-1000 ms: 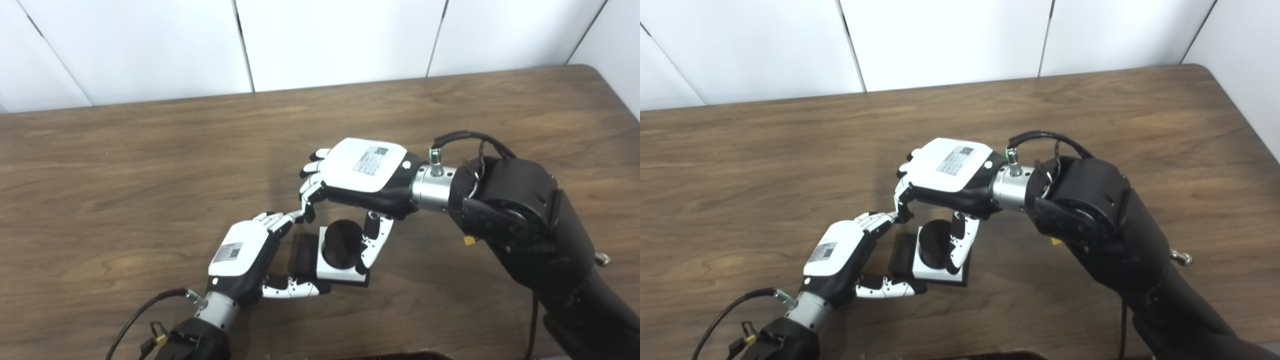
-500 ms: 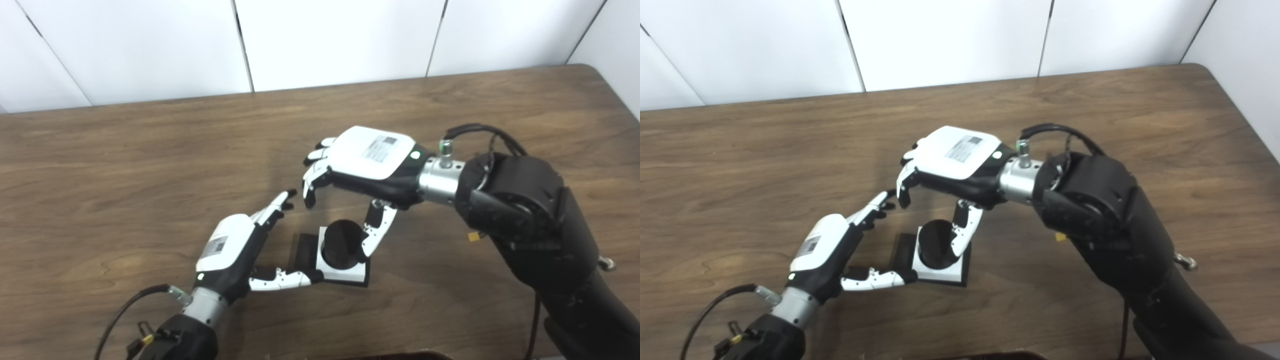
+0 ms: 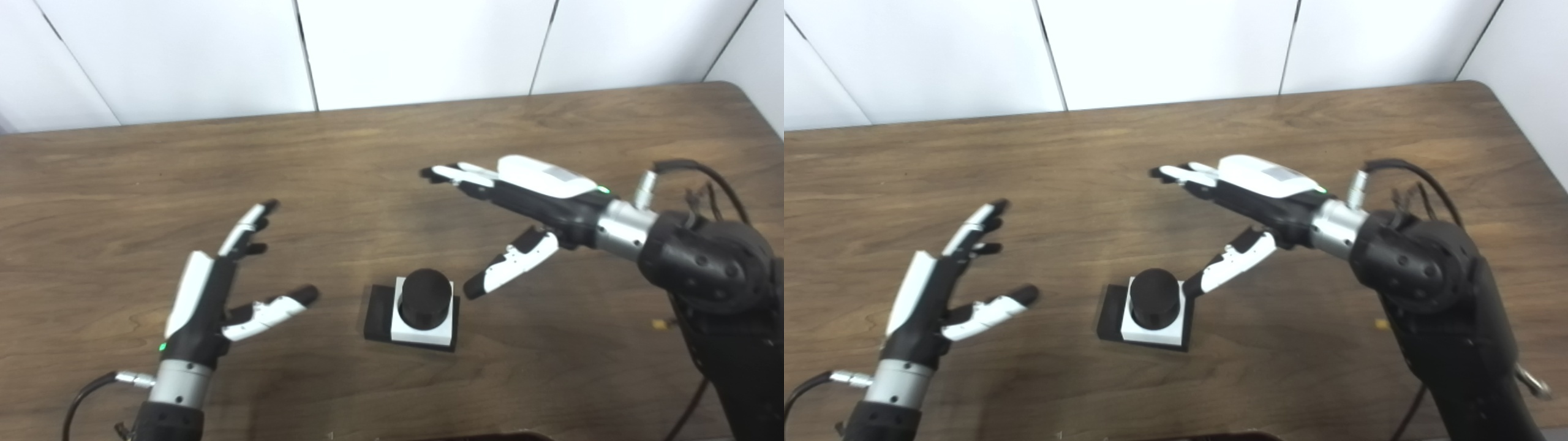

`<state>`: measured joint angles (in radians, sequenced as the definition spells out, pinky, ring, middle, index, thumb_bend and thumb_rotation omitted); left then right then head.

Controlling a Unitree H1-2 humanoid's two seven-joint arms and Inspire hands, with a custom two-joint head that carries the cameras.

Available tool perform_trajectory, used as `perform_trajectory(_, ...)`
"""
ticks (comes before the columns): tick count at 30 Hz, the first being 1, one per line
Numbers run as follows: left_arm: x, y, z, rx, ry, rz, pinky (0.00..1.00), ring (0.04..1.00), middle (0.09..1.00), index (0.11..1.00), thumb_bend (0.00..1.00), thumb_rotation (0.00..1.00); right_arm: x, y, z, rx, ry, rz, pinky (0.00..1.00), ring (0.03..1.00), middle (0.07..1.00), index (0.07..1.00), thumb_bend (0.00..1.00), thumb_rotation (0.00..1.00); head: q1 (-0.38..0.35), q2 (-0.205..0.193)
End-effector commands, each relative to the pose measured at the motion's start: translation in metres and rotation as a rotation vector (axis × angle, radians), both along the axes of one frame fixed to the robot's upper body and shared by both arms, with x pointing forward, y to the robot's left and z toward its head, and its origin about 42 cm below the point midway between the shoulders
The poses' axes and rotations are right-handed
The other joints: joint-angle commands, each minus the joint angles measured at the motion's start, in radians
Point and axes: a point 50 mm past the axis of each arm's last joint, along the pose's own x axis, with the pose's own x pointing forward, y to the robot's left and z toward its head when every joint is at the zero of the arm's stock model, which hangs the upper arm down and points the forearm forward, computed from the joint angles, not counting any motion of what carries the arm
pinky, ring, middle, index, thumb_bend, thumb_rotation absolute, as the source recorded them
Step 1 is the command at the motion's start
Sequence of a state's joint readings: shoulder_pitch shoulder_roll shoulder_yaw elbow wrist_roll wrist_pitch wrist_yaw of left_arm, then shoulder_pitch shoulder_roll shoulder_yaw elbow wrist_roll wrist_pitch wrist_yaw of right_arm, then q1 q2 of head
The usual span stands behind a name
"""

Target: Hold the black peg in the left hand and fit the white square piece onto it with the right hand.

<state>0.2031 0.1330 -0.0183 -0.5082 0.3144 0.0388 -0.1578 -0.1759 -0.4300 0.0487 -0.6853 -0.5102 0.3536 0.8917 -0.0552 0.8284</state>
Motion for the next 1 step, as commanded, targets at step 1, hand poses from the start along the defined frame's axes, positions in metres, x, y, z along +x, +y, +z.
perform_trajectory(1, 0.0013, 0.0067, 0.0019, -0.094, -0.063, 0.044, 0.83, 0.931, 0.941, 0.943, 0.91, 0.78, -0.0025, -0.0124, -0.0034, 0.059, -0.036, -0.087, 0.88, 1.0, 0.998, 1.0, 0.8, 0.78, -0.001, -0.001)
